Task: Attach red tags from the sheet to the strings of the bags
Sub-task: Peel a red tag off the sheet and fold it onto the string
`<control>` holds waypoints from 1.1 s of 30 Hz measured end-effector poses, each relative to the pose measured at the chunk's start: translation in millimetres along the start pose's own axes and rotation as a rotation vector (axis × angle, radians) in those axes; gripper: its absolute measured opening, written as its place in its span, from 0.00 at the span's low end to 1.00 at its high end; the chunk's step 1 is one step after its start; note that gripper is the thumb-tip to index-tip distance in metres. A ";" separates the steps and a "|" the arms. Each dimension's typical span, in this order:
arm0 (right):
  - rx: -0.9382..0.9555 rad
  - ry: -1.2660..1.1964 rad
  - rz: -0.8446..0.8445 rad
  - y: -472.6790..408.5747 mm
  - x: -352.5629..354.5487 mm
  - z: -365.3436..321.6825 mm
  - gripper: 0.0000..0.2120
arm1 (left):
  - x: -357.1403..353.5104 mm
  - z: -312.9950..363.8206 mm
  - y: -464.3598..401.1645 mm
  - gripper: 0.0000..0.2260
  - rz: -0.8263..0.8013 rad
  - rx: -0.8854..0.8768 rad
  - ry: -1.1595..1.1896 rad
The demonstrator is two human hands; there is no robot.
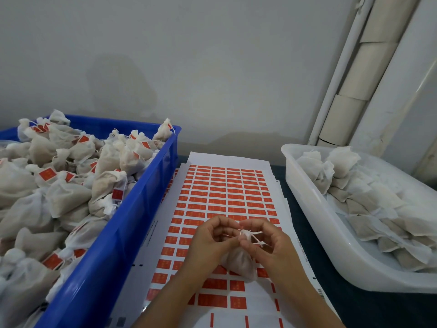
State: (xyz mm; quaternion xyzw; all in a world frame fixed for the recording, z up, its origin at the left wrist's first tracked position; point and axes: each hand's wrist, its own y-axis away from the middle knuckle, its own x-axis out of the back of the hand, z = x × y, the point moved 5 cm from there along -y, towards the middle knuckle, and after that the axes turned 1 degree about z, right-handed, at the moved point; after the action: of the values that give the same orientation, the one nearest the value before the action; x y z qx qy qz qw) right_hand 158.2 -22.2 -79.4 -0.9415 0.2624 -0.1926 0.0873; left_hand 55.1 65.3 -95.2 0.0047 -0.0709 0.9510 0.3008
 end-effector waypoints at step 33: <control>0.217 0.128 0.083 10.0 -5.6 -15.7 0.06 | 3.7 10.0 8.1 0.07 0.187 -0.184 -0.246</control>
State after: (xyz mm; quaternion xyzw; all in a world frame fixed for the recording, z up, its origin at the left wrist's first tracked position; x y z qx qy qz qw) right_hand 142.7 -28.8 -69.5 -0.9006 0.2839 -0.2759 0.1795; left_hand 47.1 59.4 -86.1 0.0871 -0.1941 0.9566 0.1992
